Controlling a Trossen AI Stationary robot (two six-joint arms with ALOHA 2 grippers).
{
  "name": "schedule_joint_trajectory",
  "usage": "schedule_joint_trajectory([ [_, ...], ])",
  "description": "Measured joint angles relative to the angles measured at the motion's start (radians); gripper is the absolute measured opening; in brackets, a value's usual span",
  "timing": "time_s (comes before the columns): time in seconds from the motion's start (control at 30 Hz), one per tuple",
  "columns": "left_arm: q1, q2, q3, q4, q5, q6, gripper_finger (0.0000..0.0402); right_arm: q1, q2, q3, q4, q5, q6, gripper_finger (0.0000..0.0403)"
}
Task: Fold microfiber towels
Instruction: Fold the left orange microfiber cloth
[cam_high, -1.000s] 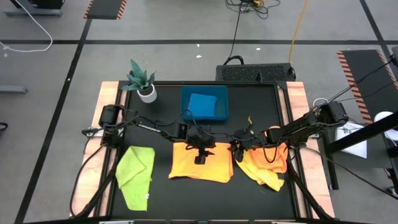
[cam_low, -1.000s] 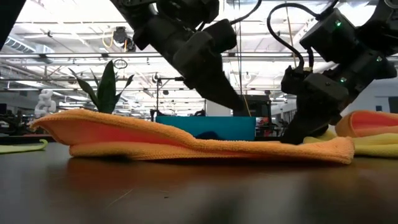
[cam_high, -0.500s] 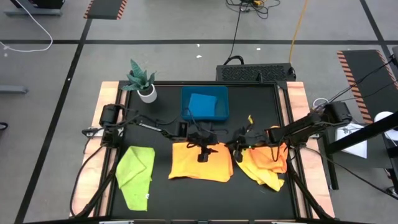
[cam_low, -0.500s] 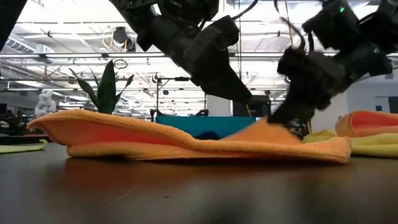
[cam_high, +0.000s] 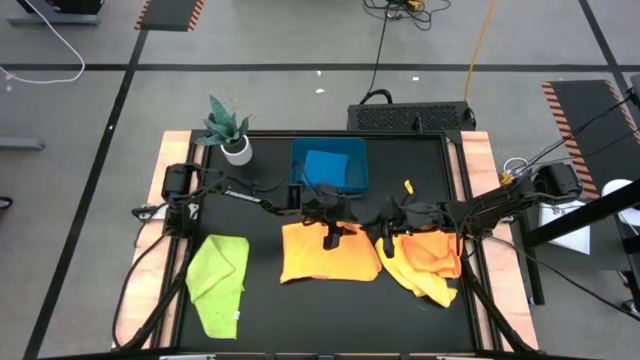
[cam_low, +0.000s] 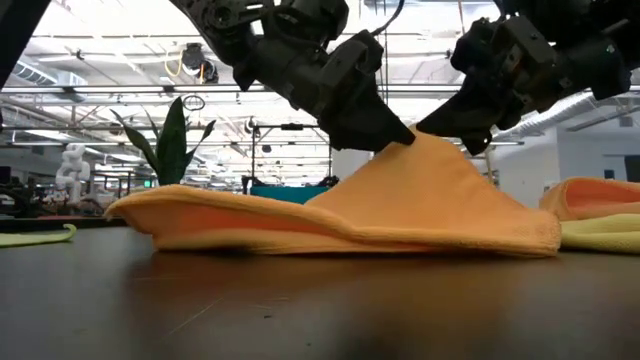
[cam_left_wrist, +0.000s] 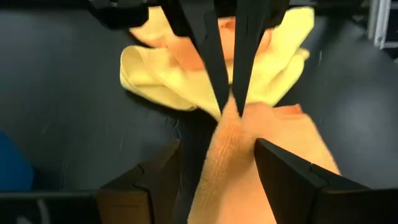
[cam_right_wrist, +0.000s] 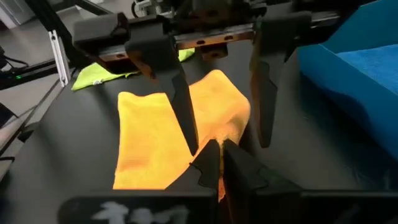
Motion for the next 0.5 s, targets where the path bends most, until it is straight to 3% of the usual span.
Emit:
schedule_joint_trajectory([
  [0.5,0.007,0.000,0.000,0.098,0.109,-0.043,0.0209,-0.007,-0.002,0.000,0.038,-0.026,-0.078,0.0000],
])
